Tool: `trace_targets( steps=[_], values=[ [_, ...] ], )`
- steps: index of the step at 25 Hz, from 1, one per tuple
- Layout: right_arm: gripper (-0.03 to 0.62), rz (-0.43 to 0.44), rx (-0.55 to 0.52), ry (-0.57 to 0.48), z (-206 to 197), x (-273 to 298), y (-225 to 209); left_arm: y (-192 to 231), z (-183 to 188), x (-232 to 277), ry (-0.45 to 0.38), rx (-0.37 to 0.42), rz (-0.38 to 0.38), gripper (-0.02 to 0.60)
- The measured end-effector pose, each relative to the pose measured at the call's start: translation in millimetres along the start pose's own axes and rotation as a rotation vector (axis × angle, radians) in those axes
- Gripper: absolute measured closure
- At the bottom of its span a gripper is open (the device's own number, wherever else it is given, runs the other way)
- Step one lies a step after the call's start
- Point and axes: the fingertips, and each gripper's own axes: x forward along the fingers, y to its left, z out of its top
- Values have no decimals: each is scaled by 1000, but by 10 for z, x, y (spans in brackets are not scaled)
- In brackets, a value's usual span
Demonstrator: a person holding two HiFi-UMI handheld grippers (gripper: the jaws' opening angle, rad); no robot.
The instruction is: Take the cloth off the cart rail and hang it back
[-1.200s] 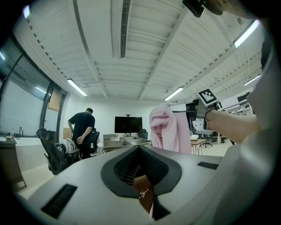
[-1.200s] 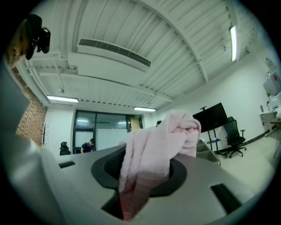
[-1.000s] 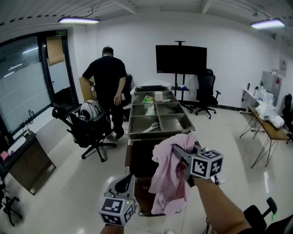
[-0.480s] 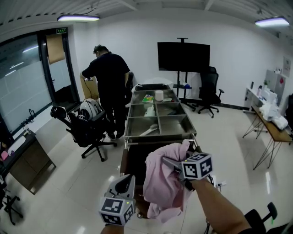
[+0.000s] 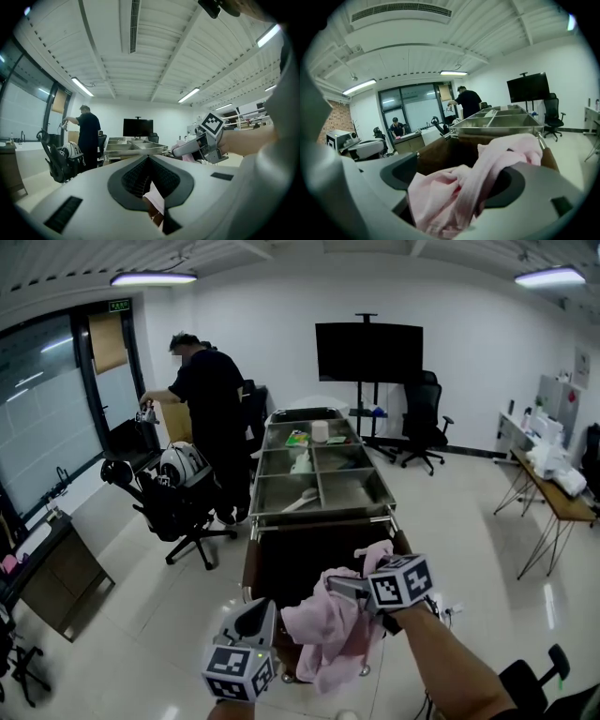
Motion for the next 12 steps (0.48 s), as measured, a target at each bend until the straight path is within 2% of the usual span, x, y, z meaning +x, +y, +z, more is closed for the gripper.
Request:
trace_targets(
  steps=[7, 12],
  values=[
    [134, -31, -15, -16, -167, -316, 191, -219, -80, -300, -4, 0, -32, 581],
    [134, -52, -4, -8, -450, -511, 381, -312, -202, -611, 3, -6, -36, 581]
  ],
)
